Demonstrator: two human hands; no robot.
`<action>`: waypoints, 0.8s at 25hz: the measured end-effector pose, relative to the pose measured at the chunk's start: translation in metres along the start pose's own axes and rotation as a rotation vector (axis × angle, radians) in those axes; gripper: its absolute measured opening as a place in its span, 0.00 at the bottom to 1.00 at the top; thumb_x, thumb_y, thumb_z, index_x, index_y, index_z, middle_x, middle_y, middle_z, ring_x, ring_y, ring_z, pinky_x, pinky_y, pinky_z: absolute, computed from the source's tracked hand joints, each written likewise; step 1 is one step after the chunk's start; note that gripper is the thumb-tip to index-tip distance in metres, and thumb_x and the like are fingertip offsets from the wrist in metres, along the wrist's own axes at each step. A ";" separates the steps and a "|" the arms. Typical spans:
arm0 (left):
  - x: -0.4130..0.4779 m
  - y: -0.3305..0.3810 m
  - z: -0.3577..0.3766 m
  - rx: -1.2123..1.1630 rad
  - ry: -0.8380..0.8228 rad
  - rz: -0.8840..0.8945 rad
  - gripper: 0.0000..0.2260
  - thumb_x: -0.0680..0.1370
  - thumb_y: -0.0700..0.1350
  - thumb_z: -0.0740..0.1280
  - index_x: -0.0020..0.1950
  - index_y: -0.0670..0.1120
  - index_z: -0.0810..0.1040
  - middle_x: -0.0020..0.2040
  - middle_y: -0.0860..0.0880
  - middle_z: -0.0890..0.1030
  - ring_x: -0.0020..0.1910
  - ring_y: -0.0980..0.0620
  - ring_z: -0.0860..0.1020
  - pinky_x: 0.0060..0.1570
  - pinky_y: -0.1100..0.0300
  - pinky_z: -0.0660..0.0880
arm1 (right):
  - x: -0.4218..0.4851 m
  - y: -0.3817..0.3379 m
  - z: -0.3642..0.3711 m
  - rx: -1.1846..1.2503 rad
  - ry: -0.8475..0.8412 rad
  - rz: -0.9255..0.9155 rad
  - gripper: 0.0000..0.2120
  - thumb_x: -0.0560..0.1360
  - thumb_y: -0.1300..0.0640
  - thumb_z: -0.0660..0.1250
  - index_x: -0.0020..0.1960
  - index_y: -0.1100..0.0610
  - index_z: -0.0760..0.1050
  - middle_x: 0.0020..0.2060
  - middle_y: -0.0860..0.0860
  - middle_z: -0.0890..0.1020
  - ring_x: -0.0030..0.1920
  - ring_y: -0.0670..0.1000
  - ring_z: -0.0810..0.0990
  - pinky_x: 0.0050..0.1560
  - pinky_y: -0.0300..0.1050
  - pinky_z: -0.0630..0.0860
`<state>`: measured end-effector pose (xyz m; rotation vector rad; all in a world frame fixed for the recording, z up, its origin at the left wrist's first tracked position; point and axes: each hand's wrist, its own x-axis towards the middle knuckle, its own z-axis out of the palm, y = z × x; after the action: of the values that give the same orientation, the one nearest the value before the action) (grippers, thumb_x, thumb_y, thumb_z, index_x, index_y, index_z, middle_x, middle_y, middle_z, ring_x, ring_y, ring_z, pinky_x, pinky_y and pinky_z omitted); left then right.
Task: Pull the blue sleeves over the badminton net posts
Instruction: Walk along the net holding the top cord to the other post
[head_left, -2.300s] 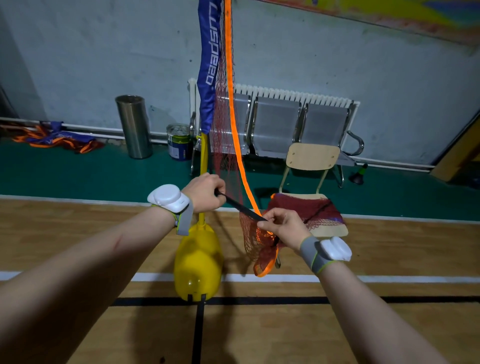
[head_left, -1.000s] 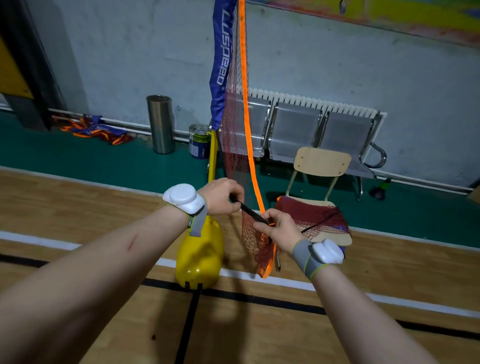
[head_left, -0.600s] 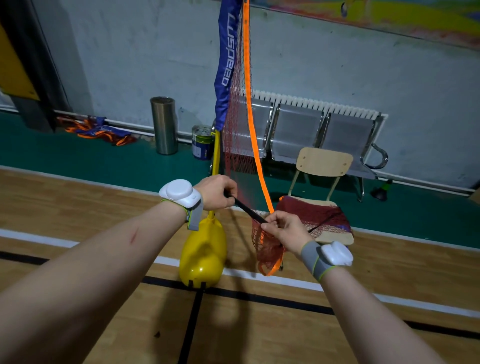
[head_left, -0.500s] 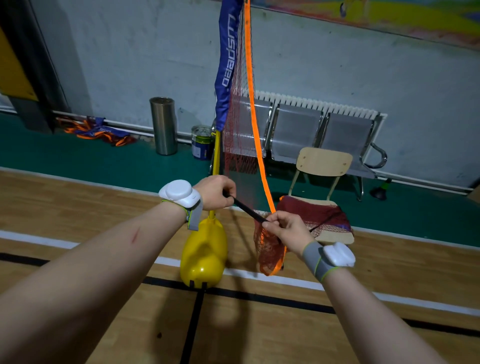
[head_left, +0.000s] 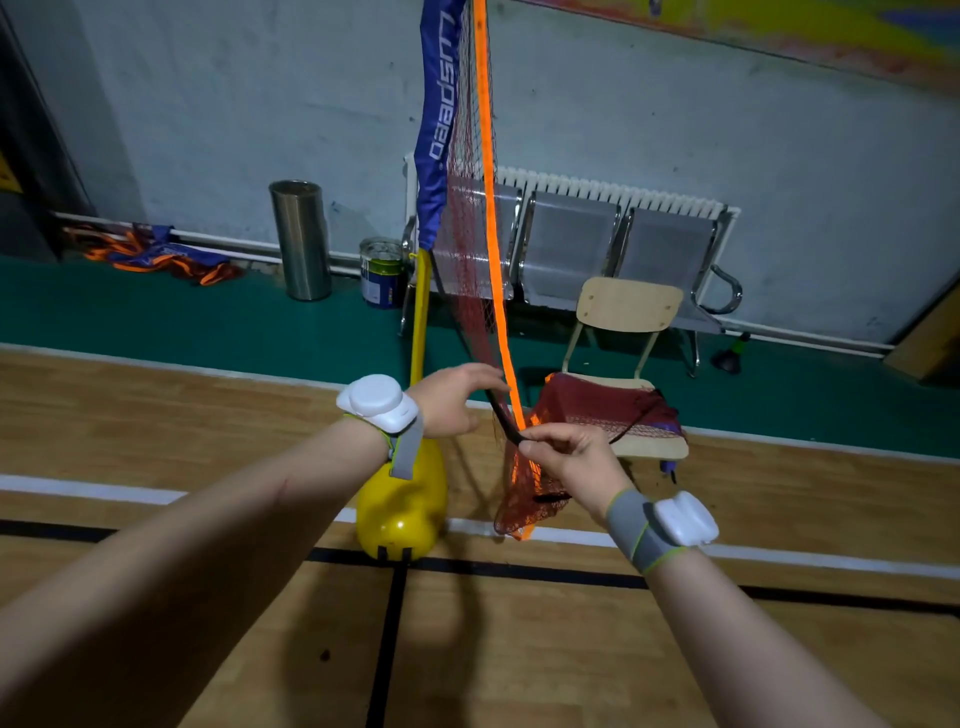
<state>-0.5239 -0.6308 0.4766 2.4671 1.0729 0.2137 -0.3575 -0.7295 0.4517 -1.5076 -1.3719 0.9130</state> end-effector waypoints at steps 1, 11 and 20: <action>-0.001 0.007 0.004 0.004 -0.018 0.028 0.25 0.73 0.34 0.62 0.69 0.50 0.68 0.74 0.51 0.64 0.72 0.52 0.62 0.69 0.61 0.58 | -0.003 0.001 -0.001 -0.011 0.004 0.001 0.08 0.72 0.67 0.68 0.50 0.65 0.80 0.32 0.47 0.78 0.29 0.34 0.74 0.37 0.26 0.70; -0.014 0.006 0.009 0.064 0.042 0.024 0.08 0.72 0.39 0.64 0.46 0.47 0.80 0.48 0.48 0.77 0.54 0.46 0.70 0.59 0.51 0.69 | -0.005 0.012 -0.003 -0.198 0.053 -0.017 0.03 0.69 0.67 0.71 0.43 0.62 0.80 0.37 0.50 0.72 0.37 0.42 0.71 0.43 0.31 0.67; -0.036 -0.016 -0.009 -0.079 0.165 -0.064 0.07 0.69 0.36 0.63 0.37 0.48 0.72 0.41 0.45 0.78 0.46 0.49 0.68 0.52 0.53 0.71 | -0.009 0.010 0.013 -0.091 -0.056 0.081 0.10 0.73 0.64 0.67 0.35 0.55 0.72 0.30 0.50 0.70 0.32 0.46 0.68 0.32 0.29 0.67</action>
<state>-0.5621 -0.6447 0.4790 2.3735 1.1859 0.4381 -0.3676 -0.7371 0.4375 -1.6274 -1.4179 0.9611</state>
